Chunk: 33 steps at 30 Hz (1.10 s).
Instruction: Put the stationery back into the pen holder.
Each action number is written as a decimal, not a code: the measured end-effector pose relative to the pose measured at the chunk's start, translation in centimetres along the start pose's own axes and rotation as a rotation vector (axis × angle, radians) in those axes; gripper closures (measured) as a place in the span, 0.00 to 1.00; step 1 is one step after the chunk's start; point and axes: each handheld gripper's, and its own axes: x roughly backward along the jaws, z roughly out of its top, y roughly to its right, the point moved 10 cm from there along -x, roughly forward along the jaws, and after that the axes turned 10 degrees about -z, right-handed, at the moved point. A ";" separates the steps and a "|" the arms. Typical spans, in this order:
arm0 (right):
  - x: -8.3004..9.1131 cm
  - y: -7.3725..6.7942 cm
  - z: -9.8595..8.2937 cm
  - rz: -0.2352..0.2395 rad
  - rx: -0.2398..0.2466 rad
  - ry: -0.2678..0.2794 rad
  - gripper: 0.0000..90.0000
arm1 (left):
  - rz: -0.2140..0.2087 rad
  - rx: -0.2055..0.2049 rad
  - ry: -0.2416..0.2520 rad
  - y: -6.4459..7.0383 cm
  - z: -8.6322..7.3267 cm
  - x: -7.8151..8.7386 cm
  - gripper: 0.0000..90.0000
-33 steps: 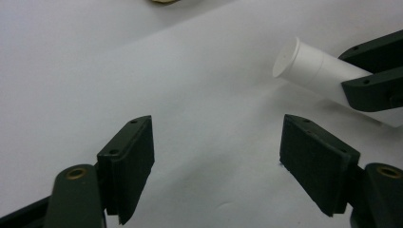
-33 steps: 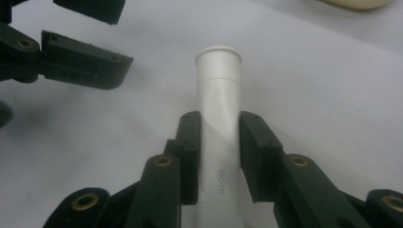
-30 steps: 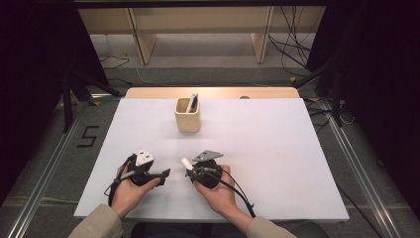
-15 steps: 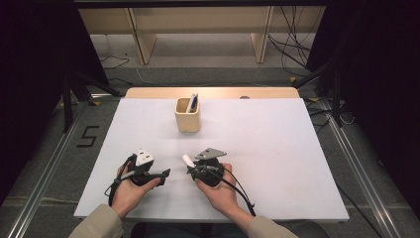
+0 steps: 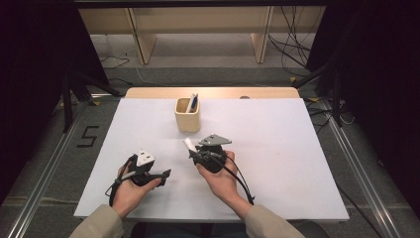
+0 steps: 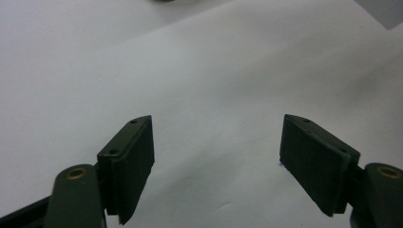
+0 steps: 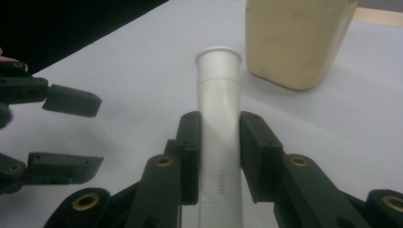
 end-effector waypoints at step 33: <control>-3.1 2.3 6.6 -0.057 -0.021 0.071 0.79 | -0.004 -0.009 -0.003 0.1 0.0 -0.2 0.30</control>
